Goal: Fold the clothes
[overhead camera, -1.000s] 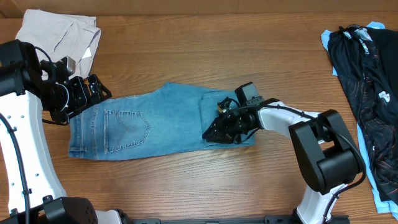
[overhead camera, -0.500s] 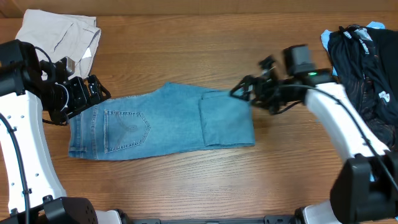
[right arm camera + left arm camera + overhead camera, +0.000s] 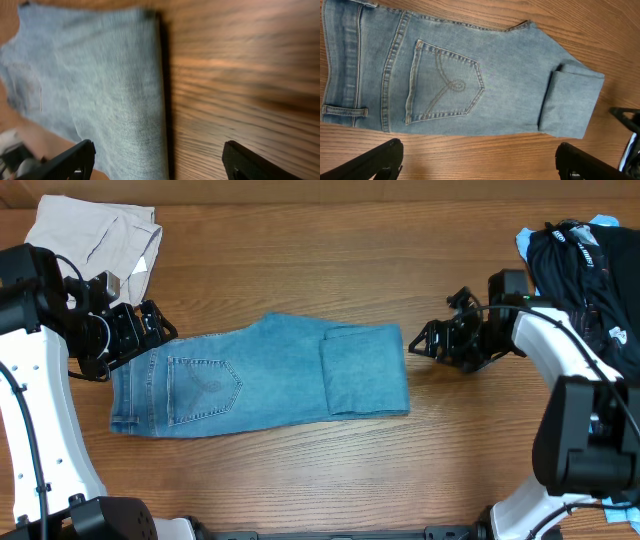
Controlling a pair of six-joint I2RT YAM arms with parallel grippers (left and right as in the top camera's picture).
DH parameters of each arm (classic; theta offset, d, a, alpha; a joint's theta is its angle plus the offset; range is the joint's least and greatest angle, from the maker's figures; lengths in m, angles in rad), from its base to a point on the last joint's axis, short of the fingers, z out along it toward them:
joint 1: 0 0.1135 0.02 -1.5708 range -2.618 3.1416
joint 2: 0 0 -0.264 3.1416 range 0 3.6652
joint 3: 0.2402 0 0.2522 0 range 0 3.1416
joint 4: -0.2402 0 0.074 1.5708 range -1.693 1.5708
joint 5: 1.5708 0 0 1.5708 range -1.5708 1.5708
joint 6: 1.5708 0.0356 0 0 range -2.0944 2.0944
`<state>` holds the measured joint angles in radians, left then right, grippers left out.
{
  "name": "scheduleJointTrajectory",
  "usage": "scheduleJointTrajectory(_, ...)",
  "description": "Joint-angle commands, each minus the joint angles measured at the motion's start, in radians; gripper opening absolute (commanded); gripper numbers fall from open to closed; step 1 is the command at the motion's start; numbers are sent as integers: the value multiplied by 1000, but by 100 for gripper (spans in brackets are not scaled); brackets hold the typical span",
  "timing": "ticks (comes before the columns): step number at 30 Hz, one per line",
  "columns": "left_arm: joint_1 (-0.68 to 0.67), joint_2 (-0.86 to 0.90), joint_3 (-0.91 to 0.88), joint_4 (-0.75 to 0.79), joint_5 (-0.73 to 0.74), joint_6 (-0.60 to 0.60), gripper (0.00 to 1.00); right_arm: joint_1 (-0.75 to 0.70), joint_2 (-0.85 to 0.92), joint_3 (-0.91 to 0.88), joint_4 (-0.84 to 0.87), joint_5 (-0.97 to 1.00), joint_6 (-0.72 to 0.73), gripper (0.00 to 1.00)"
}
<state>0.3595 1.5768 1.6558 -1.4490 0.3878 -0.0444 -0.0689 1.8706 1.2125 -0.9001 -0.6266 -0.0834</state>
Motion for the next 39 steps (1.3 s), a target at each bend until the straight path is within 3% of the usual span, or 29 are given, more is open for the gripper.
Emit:
scheduleJointTrajectory(1,-8,7,0,0,-3,19,100,9,32,-30,10,-86,-68,85)
scheduleJointTrajectory(18,-8,7,0,5,-2,14,100,89,79,-187,159,-233,-37,79)
scheduleJointTrajectory(23,-8,7,0,4,-2,14,100,133,79,-199,210,-230,36,61)
scheduleJointTrajectory(27,-8,7,0,-4,-3,14,100,128,79,-198,259,-224,115,26)
scheduleJointTrajectory(31,-8,7,0,-6,-3,15,100,110,78,-192,276,-219,133,7)
scheduleJointTrajectory(39,-8,7,0,-6,-3,15,100,37,10,-112,172,-80,144,4)
